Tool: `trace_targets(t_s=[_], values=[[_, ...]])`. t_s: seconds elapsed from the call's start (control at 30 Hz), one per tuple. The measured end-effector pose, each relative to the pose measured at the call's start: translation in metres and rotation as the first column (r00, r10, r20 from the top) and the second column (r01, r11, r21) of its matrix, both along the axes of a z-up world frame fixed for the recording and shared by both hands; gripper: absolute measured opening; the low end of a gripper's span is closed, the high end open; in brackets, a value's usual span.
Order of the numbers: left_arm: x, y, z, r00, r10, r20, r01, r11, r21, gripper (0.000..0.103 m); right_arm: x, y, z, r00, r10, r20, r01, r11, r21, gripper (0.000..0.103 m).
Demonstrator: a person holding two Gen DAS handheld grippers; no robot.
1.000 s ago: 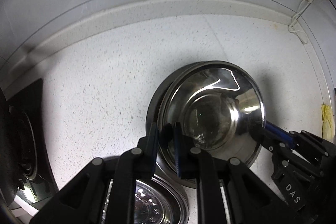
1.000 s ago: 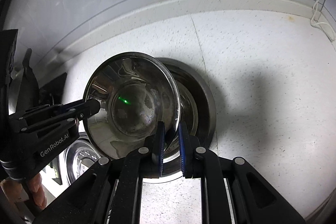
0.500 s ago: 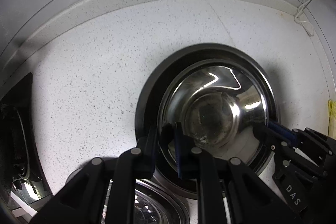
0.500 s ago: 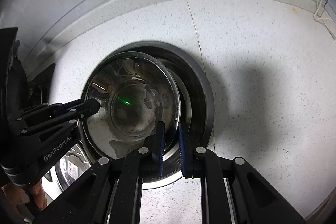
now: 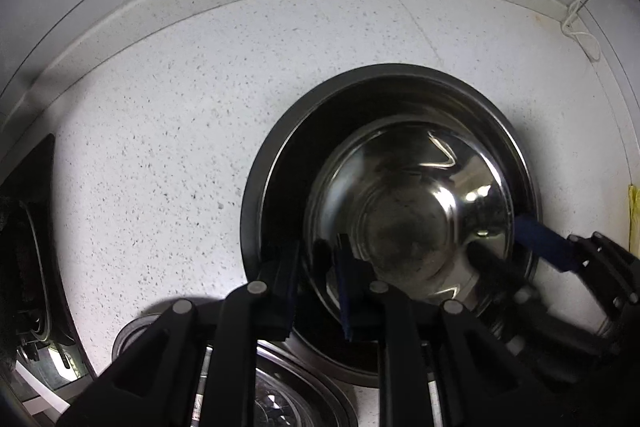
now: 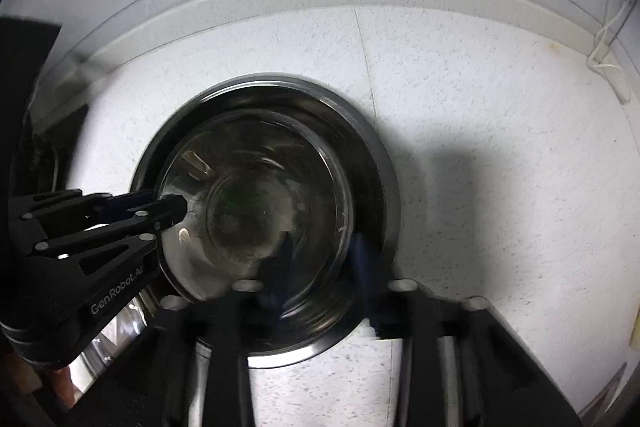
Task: Organize plates and bowls
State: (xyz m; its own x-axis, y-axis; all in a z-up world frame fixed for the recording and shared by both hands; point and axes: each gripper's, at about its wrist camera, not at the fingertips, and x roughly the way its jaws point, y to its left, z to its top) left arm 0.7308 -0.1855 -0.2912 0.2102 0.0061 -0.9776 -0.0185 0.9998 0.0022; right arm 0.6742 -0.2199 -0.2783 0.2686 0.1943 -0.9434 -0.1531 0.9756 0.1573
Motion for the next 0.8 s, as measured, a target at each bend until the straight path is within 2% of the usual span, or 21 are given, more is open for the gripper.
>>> trace_targets(t_s=[0.03, 0.1, 0.27, 0.4, 0.53, 0.63, 0.73, 0.8], values=[[-0.001, -0.003, 0.0, 1.0, -0.007, 0.004, 0.007, 1.0, 0.029, 0.018, -0.001, 0.002, 0.001, 1.0, 0.002, 0.008, -0.002, 1.0, -0.017, 0.039], [-0.001, -0.005, -0.001, 1.0, -0.008, 0.006, 0.007, 0.999, 0.038, 0.018, -0.001, 0.007, -0.001, 1.0, 0.014, 0.007, -0.014, 0.999, -0.031, 0.041], [-0.004, 0.0, 0.006, 0.999, 0.038, 0.003, -0.038, 0.999, 0.014, 0.018, -0.002, -0.003, 0.011, 1.0, -0.015, 0.018, 0.015, 1.0, 0.007, 0.043], [-0.014, 0.012, 0.027, 0.998, 0.06, 0.029, -0.059, 0.998, -0.026, 0.018, -0.01, -0.02, 0.034, 0.997, -0.039, 0.064, 0.036, 0.999, 0.039, 0.048], [-0.023, 0.034, 0.044, 0.993, 0.104, 0.052, -0.101, 0.993, -0.066, 0.018, -0.015, -0.044, 0.051, 0.991, -0.077, 0.106, 0.073, 0.997, 0.039, 0.059], [-0.026, 0.058, 0.038, 0.985, 0.172, 0.024, -0.169, 0.982, -0.089, 0.018, -0.012, -0.061, 0.045, 0.988, -0.12, 0.093, 0.119, 0.993, 0.02, 0.059], [-0.025, 0.077, 0.021, 0.969, 0.244, -0.046, -0.248, 0.959, -0.141, 0.018, -0.009, -0.073, 0.032, 0.986, -0.159, 0.05, 0.157, 0.987, 0.041, 0.059], [-0.024, 0.081, 0.014, 0.964, 0.257, -0.076, -0.266, 0.951, -0.161, 0.018, -0.007, -0.077, 0.024, 0.984, -0.176, 0.017, 0.174, 0.982, 0.067, 0.059]])
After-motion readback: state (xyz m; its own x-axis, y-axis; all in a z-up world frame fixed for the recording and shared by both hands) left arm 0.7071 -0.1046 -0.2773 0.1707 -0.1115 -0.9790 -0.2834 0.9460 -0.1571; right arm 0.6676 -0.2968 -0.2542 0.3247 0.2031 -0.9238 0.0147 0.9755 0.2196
